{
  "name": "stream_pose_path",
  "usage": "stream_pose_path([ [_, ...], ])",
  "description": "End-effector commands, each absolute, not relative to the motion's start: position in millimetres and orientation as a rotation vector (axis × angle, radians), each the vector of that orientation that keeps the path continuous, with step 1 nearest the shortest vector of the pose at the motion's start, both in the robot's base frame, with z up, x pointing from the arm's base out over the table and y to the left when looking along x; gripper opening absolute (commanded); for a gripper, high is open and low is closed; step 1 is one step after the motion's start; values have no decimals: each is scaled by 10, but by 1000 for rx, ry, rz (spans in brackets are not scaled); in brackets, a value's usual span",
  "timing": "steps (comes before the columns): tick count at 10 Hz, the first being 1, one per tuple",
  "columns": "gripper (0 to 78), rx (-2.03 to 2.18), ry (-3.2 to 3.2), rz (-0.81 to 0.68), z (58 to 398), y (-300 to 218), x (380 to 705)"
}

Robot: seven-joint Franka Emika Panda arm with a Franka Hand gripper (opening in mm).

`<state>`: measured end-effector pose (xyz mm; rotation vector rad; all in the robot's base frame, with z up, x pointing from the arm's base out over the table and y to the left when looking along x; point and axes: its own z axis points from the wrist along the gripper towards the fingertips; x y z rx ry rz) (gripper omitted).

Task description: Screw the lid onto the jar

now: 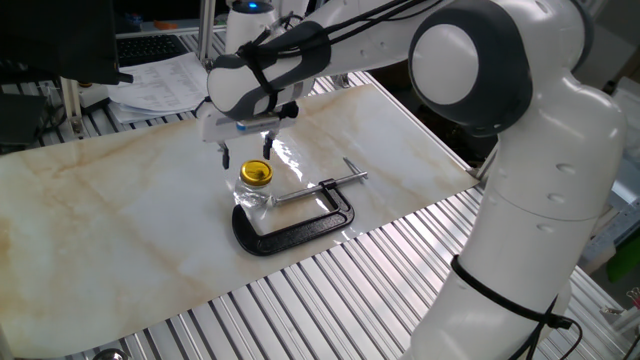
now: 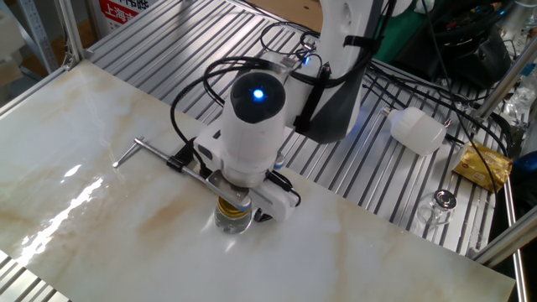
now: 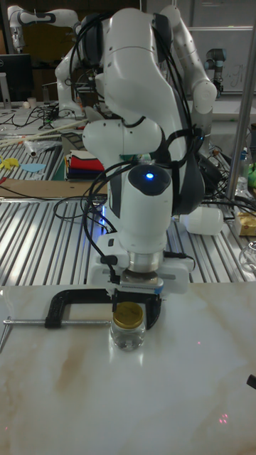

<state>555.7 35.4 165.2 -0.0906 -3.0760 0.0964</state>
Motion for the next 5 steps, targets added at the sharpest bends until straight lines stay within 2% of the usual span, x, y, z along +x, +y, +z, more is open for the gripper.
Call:
stream_pose_path([
  [1,774,-27,-3098,58,1639,257,5451],
  [5,774,20,-3127,61,1491,216,5402],
])
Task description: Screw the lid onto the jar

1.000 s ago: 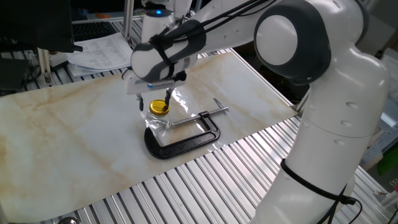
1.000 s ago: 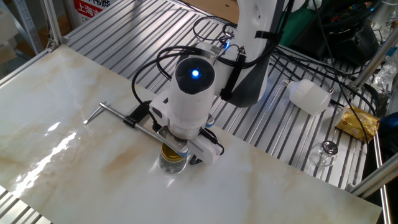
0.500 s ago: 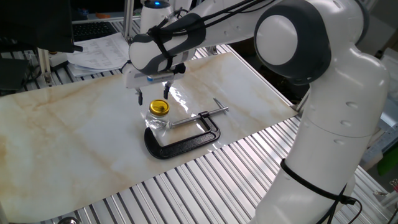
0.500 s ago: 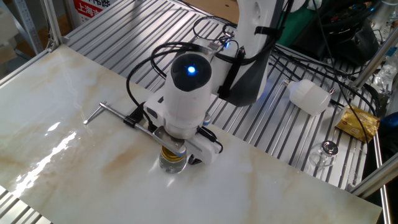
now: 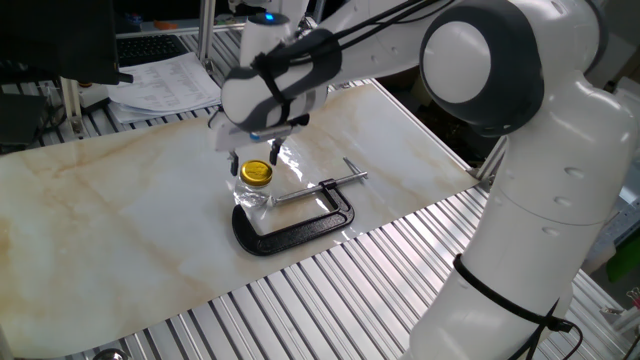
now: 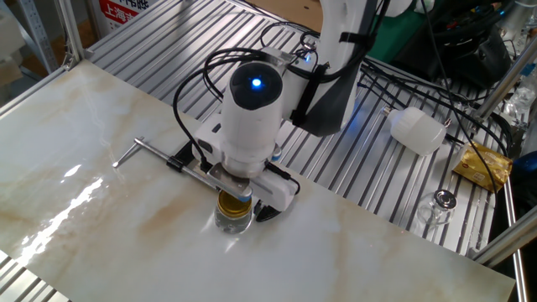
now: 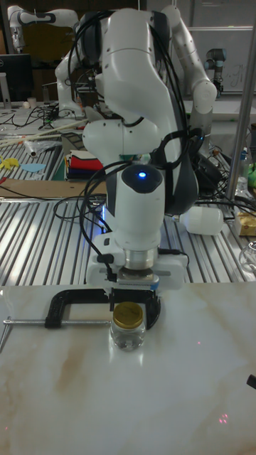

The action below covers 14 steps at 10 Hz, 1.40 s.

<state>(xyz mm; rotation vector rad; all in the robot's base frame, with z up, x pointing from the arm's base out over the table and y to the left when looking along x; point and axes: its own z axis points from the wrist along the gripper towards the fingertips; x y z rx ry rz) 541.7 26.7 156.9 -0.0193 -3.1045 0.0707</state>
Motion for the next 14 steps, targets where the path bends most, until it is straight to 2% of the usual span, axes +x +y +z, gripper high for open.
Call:
stream_pose_path([
  [1,774,38,-3124,56,1497,207,5395],
  [14,774,112,-3122,33,1401,132,5438],
])
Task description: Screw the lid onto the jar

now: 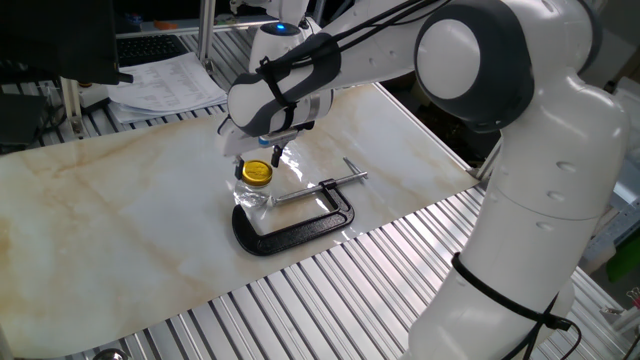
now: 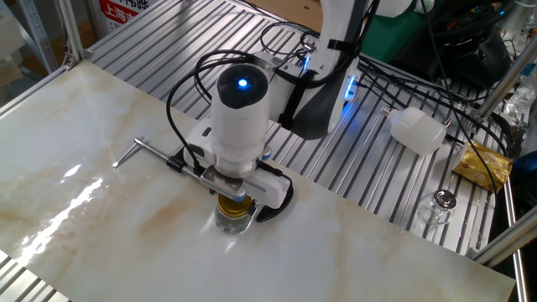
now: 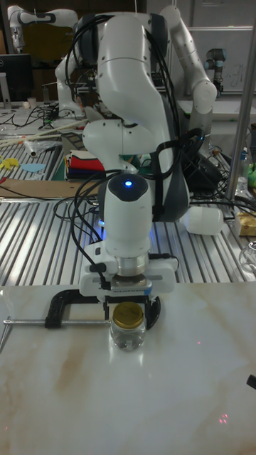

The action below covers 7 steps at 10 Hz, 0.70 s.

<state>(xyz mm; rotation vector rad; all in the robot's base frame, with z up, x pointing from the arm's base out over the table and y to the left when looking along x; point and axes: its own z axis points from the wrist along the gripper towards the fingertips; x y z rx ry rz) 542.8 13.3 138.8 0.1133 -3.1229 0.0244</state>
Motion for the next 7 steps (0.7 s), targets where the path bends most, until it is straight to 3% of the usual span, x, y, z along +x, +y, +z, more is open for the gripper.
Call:
stream_pose_path([
  [1,774,118,-3121,36,1401,132,5438],
  [7,774,180,-3117,33,1403,134,5437],
])
